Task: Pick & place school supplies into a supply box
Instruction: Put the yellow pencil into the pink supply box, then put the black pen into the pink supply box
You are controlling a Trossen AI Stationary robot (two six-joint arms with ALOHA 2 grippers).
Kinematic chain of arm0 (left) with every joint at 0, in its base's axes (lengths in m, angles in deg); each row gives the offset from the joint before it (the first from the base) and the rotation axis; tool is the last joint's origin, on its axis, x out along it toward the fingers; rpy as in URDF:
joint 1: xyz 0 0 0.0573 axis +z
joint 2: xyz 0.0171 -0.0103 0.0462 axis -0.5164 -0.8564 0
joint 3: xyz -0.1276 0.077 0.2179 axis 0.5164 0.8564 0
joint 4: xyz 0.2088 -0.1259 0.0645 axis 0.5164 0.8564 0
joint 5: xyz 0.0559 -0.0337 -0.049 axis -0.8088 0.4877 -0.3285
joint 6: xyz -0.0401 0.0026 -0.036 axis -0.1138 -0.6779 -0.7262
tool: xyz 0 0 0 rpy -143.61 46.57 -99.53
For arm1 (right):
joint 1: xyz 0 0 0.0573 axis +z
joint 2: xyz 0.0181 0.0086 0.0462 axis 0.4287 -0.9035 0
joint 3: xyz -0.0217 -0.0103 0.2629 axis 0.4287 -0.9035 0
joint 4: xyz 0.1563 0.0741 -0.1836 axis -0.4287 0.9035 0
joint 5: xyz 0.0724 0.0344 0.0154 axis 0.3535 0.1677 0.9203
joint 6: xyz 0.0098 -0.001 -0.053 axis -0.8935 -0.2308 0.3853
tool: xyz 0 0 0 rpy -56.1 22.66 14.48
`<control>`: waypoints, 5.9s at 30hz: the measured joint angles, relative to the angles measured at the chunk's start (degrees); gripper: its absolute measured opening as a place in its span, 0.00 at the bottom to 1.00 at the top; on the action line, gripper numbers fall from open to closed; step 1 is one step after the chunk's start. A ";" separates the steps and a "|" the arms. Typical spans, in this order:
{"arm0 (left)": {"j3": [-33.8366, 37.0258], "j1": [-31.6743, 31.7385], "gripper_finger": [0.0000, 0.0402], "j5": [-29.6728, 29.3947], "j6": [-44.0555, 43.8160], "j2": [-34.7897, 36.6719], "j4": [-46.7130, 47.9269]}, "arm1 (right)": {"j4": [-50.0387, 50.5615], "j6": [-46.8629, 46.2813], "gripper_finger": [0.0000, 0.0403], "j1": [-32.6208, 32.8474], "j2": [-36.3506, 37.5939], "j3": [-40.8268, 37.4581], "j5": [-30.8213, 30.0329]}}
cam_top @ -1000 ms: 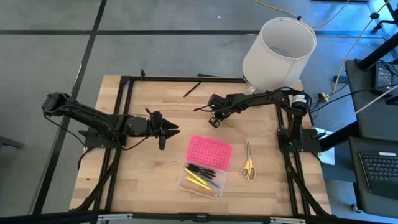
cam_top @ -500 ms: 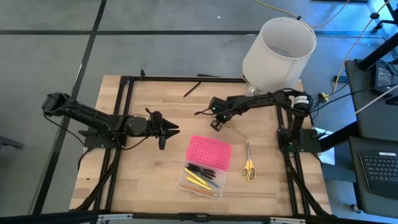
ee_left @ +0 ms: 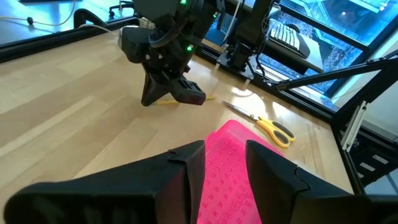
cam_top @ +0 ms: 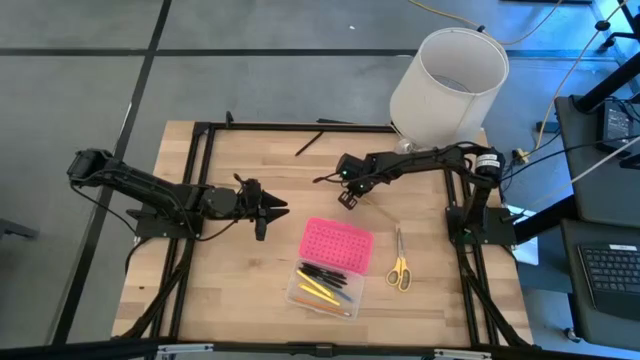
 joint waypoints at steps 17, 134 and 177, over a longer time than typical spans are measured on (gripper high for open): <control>-4.33 -0.02 0.26 6.28 19.71 -13.22 -17.88 | -0.17 -0.04 0.02 -0.02 0.13 0.11 -0.22; -25.27 -15.50 0.19 0.38 3.00 -3.10 47.93 | -14.91 -26.02 0.02 34.91 -12.76 22.64 -1.56; -25.27 -15.50 0.19 0.50 2.99 -3.10 47.08 | -1.19 -21.71 0.24 39.59 -0.04 22.17 -1.92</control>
